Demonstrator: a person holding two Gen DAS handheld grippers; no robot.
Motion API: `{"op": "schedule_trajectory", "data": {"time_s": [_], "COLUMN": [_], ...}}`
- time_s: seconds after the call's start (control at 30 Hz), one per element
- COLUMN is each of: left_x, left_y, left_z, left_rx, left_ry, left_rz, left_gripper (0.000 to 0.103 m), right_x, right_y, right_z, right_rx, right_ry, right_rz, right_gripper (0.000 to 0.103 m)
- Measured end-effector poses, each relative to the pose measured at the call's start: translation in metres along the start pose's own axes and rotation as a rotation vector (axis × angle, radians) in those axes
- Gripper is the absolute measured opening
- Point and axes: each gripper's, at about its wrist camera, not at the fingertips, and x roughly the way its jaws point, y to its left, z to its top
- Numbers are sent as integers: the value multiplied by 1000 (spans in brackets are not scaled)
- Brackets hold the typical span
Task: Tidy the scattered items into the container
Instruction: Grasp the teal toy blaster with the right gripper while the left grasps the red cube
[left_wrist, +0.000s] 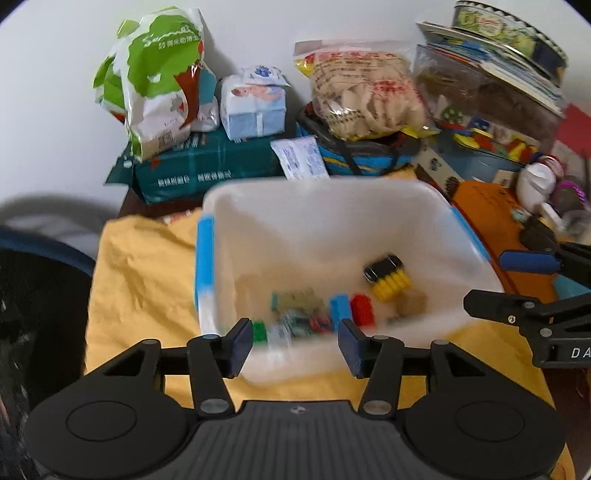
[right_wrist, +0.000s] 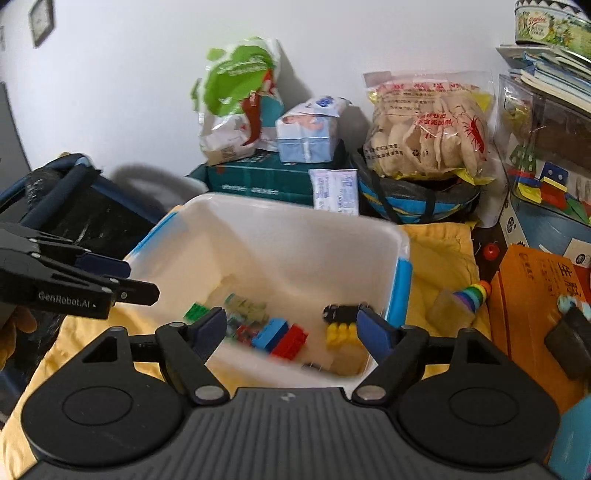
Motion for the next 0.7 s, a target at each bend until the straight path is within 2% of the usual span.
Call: {"op": "schedule_trajectory", "data": {"time_s": [0.07,0.17,0.23,0.33,0.47,0.6,0.7], "left_x": [-6,-8,-3,6,18,34,41], "left_y": [-8,-27,-42,-63,-85,-94,-91], "left_z": [-23,-63,-89,-122,-151,-166,-169], "left_rx": [18,59,63,77,103,130,129], "left_ry": [0,25,64,124,163,200,203], "left_rz": [-26,-48,-70,-98,-123,-115,-100], "left_gripper": [57,57,57,57,57,57,46], "right_x": [-8,-6,4,14,14,11,9], "right_y": [6,10,8,5,7,9,14], "right_z": [-23,-63,-88,-113,-125,-128,-130], "right_rx": [-14,-16,5,26,13,9,-11], "right_ry": [3,55,124,174,177,177,168], "right_rz": [11,20,17,7,-2,1,14], "right_gripper": [81,77,66,63,62,62,62]}}
